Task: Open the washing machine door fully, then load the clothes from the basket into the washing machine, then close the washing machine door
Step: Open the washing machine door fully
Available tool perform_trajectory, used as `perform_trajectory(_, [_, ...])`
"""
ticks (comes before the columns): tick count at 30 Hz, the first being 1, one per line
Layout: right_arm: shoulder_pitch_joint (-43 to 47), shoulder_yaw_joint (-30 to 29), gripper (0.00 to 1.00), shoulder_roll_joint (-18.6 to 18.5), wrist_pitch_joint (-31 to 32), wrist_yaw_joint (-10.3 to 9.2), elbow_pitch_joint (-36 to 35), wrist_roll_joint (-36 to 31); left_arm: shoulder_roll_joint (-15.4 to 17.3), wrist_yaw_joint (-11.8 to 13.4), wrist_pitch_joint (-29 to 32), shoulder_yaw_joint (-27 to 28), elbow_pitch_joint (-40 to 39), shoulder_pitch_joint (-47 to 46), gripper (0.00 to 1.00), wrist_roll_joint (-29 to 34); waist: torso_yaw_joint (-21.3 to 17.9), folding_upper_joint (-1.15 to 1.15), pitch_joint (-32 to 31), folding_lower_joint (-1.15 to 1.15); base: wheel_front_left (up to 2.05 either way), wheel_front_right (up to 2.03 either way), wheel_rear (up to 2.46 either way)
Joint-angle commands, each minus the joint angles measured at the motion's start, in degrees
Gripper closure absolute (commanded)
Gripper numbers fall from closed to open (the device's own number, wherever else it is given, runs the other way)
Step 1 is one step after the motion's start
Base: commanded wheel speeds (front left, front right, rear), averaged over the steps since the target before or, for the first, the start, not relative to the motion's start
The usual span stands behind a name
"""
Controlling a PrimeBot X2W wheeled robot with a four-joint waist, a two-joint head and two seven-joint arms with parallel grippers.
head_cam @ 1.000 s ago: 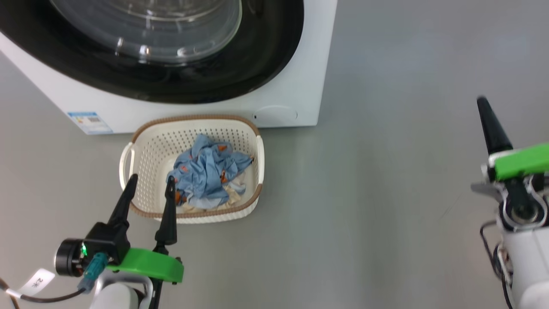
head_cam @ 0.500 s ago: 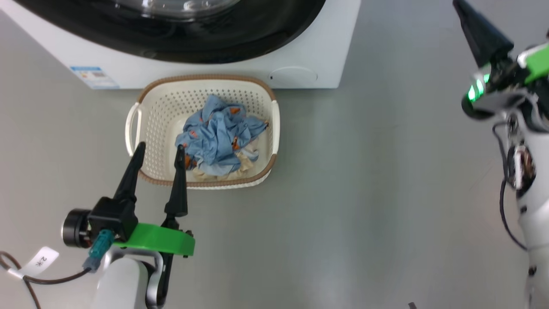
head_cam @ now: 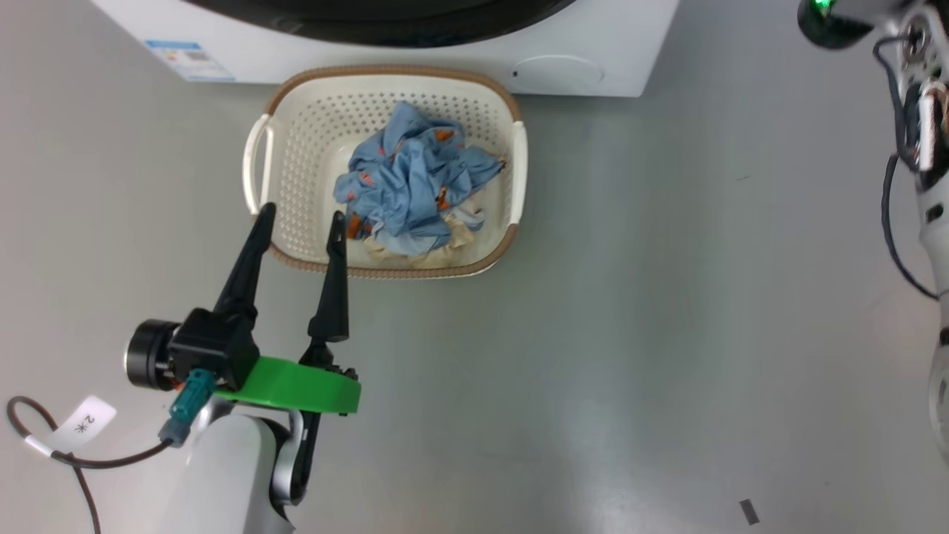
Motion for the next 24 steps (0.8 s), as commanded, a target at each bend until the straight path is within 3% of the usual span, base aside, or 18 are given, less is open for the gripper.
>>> perform_trajectory(1, [-2.7, 1.1, 1.0, 1.3, 0.1, -0.06, -0.2, -1.0, 1.1, 0.8, -0.4, 1.0, -2.1, -1.0, 0.0, -0.8, 1.8, 0.0, 1.7, -0.01, 0.0, 0.0, 0.0])
perform_trajectory(24, [-18.7, 5.5, 1.0, 2.5, -2.4, -0.06, 13.6, -6.6, 1.1, 2.9, -0.4, -3.6, -3.3, -3.4, 0.0, -4.2, 6.3, 0.0, 5.8, -0.01, 0.0, 0.0, 0.0])
